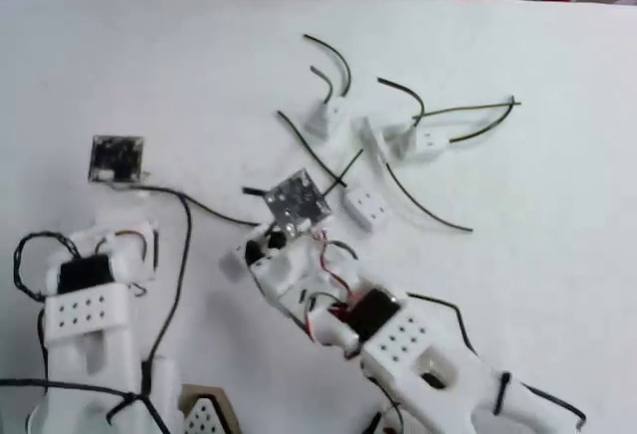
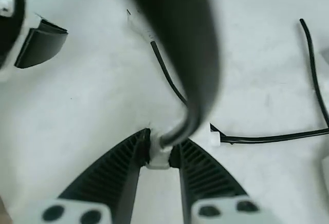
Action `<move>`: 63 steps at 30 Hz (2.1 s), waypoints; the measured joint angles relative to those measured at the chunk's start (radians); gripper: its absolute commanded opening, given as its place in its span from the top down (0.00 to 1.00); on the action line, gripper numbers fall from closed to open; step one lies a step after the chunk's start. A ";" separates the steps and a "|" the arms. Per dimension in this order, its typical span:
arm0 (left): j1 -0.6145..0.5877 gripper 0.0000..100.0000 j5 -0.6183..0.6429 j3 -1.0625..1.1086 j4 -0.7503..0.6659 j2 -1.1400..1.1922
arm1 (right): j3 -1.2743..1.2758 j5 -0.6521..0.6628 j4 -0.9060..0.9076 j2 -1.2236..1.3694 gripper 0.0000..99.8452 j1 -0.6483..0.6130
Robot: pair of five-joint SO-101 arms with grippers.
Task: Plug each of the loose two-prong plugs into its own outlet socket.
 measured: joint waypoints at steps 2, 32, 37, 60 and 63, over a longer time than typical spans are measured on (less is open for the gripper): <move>-0.008 0.98 0.011 0.014 -0.014 -0.017 | -0.031 0.000 -0.031 0.078 0.98 -0.009; -0.012 0.98 0.015 0.028 -0.025 -0.026 | -0.150 0.003 -0.210 0.488 0.98 -0.015; -0.012 0.98 0.015 0.028 -0.025 -0.026 | -0.150 0.003 -0.210 0.491 0.98 -0.015; -0.012 0.98 0.015 0.028 -0.025 -0.026 | -0.301 0.170 -0.031 0.684 0.98 -0.038; -0.012 0.98 0.015 0.034 -0.025 -0.026 | -0.302 0.170 -0.026 0.684 0.98 -0.038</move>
